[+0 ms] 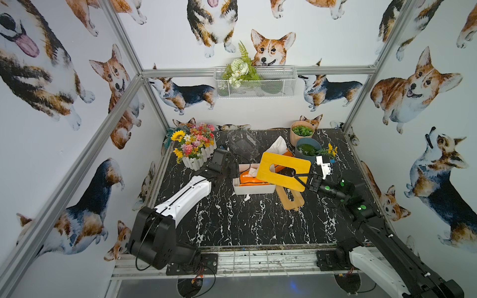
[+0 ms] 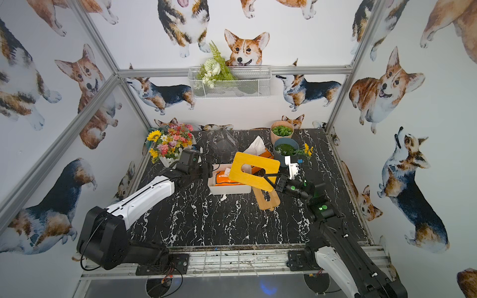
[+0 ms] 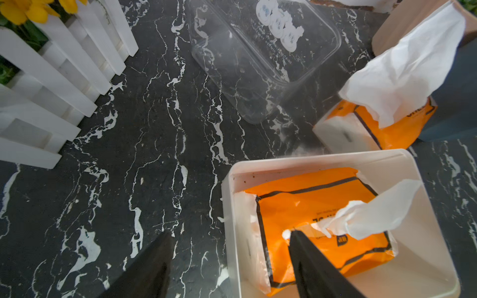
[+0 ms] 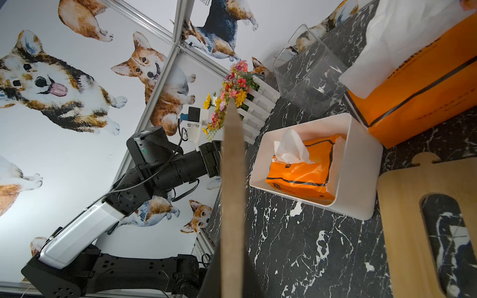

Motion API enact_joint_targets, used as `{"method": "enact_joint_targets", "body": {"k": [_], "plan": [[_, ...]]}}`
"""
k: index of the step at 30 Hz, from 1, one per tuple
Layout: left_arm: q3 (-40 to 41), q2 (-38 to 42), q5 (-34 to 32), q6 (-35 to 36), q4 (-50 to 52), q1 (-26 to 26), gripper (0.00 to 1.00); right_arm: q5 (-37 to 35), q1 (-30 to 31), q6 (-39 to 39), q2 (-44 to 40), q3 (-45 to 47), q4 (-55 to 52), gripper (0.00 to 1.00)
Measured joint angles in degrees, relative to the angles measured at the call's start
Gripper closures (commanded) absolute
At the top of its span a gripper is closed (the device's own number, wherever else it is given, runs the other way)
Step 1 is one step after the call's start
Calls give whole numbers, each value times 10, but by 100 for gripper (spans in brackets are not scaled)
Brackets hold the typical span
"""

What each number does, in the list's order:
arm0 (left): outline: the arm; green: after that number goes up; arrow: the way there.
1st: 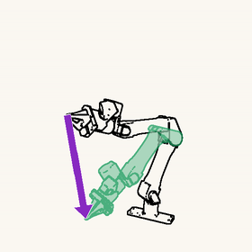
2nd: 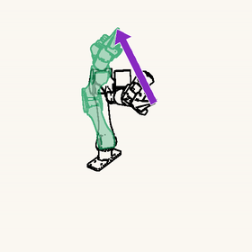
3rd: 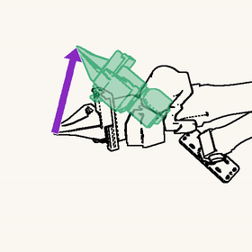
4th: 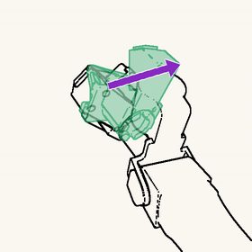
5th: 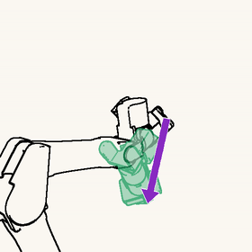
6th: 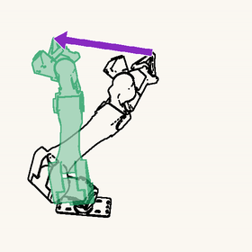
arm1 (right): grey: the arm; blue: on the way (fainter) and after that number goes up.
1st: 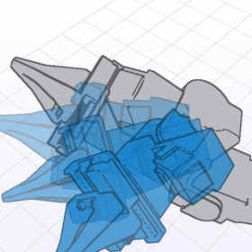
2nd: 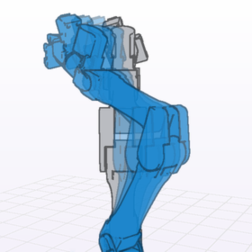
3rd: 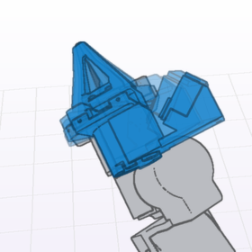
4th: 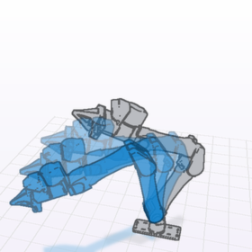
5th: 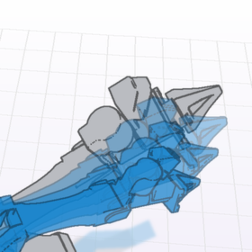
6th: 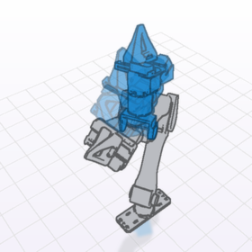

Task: Put the tissue paper into the tissue box
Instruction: Move the tissue box to the center of the board.

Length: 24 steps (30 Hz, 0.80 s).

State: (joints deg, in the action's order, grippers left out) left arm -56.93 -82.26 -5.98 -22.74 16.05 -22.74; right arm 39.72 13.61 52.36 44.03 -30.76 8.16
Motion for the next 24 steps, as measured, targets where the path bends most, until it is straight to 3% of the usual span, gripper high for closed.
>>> {"method": "enact_joint_targets", "body": {"k": [6, 17, 24], "plan": [[0, -28, -1, -5, 0, -1, 38, 7, 0, 11, -3, 11, 1, 100], [-4, -62, 19, -10, 3, -1, 75, 7, -1, 17, -5, 25, 7, 100], [-20, -82, 24, 7, 21, -7, 91, 9, -1, 25, -5, 30, 11, 100]]}}
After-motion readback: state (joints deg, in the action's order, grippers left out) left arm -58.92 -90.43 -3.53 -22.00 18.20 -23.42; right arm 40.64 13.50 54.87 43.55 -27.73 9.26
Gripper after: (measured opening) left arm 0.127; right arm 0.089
